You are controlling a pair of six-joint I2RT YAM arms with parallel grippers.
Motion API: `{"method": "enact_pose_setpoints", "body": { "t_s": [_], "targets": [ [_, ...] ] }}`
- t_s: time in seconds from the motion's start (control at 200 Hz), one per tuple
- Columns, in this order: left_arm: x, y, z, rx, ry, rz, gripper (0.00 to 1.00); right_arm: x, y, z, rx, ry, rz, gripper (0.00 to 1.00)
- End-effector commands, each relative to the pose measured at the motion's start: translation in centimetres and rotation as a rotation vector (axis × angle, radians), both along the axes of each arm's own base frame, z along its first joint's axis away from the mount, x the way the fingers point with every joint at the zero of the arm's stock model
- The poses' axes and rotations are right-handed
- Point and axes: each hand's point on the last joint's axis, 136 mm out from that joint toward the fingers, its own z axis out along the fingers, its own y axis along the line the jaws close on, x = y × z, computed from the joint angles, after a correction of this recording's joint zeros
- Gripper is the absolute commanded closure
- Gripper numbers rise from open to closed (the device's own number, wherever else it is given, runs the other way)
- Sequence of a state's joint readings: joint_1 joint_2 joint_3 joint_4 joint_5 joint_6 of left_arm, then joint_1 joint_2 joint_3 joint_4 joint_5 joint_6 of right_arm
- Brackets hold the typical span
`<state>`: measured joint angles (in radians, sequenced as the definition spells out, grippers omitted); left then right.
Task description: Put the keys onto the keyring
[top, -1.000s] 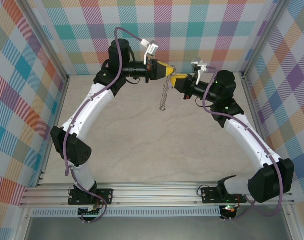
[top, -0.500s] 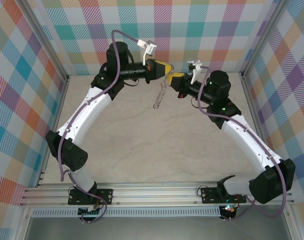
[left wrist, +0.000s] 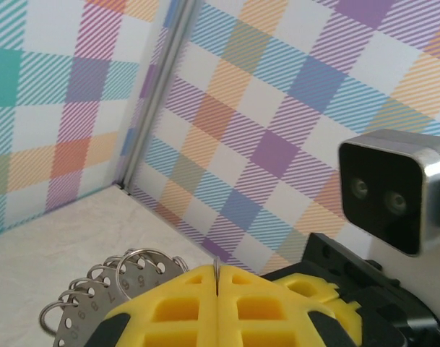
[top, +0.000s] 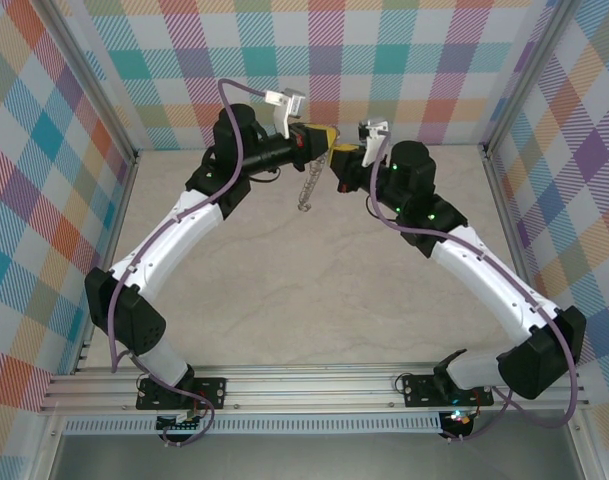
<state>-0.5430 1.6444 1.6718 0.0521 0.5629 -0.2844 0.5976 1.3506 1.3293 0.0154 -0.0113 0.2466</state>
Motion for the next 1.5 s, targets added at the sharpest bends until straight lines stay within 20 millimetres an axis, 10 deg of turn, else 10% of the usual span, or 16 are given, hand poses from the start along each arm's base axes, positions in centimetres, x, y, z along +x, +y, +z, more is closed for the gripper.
{"method": "enact_pose_setpoints", "body": {
  "t_s": [0.0,0.3,0.685,0.99,1.495],
  "targets": [
    [-1.6,-0.9,2.4,-0.069,-0.049,-0.021,1.0,-0.7,1.6,2.1,-0.035,-0.079,0.017,1.0],
    [-1.5,-1.1,2.1,-0.072,-0.04,-0.022,1.0,-5.6,5.4,2.4,-0.109,-0.175,0.378,0.89],
    [-1.4,-0.3,3.6,-0.132,-0.062,-0.05,1.0,-7.0,-1.3,3.4,0.033,-0.107,0.337,0.6],
    [-2.1,0.2,4.6,-0.168,-0.096,-0.122,1.0,-3.7,-8.1,5.0,0.244,-0.051,0.157,0.65],
    [-2.2,0.3,5.2,-0.216,-0.094,-0.155,1.0,0.3,-6.9,6.6,0.4,-0.015,0.226,0.76]
  ]
}}
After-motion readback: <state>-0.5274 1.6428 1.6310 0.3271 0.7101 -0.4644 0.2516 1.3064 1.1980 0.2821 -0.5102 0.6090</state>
